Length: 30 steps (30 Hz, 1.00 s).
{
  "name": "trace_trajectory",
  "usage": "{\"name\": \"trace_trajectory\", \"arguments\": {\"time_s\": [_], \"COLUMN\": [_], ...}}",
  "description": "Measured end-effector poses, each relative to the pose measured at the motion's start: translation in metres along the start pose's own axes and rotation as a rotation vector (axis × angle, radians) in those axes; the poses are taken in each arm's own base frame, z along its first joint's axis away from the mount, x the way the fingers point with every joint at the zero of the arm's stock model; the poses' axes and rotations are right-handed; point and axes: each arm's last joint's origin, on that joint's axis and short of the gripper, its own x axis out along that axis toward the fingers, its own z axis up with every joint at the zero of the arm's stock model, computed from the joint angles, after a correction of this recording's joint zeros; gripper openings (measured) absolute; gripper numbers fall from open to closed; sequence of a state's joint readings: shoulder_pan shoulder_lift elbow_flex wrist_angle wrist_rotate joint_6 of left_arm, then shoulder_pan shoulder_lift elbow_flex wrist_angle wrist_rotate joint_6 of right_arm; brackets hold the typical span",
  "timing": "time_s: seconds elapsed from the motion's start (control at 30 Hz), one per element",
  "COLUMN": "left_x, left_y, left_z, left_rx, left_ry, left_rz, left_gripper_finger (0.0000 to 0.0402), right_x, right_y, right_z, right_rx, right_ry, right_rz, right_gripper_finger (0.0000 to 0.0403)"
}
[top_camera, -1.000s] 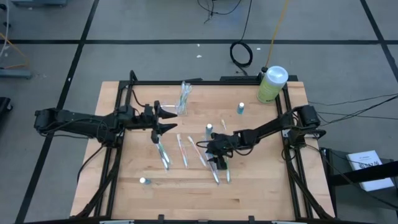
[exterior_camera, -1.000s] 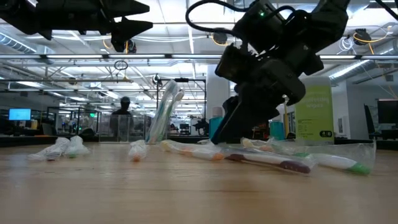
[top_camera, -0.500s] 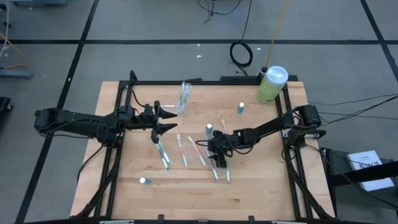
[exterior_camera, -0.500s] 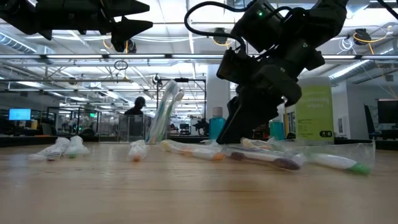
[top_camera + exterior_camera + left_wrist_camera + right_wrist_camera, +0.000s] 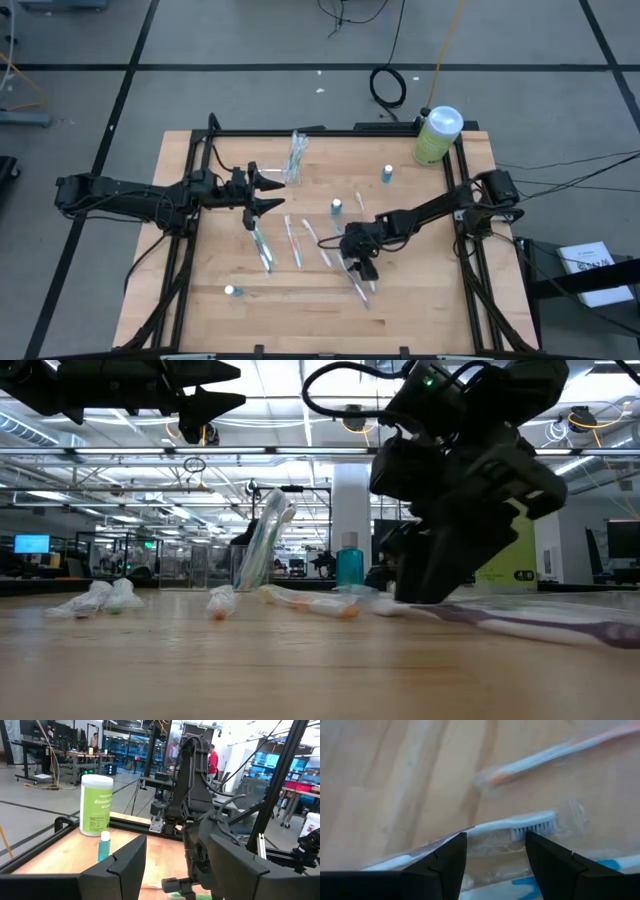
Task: Pick & Place toothbrushing station
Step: Put the purple toothbrush into the transparent organizer
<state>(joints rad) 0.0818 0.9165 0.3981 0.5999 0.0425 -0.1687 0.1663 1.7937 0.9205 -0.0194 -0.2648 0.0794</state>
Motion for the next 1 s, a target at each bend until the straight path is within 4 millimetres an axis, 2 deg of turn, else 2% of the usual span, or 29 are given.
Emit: {"name": "trace_trajectory", "arguments": {"time_s": [0.13,0.27,0.4,0.6,0.77,1.0], "left_x": [0.000,0.000,0.000,0.000,0.000,0.000], "left_y": [0.000,0.000,0.000,0.000,0.001,0.002], "left_z": [0.000,0.000,0.000,0.000,0.000,-0.001], "left_rx": [-0.009,-0.028,-0.036,-0.036,-0.036,-0.037], "left_ry": [0.000,0.001,0.001,0.000,-0.003,0.006], "left_rz": [0.000,0.000,0.000,0.005,0.030,0.047], "left_gripper_finger": [0.0216,0.0216,0.0216,0.0216,0.0216,0.0216], "right_x": [-0.001,-0.003,-0.002,-0.002,-0.013,-0.010], "right_y": [0.010,0.017,0.018,0.014,0.009,0.027], "right_z": [-0.005,-0.003,-0.002,0.000,0.003,-0.001], "right_rx": [-0.005,0.018,0.048,0.254,0.364,0.274], "right_ry": [0.054,0.035,0.004,-0.046,0.030,0.099], "right_rz": [0.012,0.016,-0.076,-0.191,-0.239,-0.230], "right_gripper_finger": [0.0196,0.0196,0.0196,0.0196,0.0196,0.0196]}}
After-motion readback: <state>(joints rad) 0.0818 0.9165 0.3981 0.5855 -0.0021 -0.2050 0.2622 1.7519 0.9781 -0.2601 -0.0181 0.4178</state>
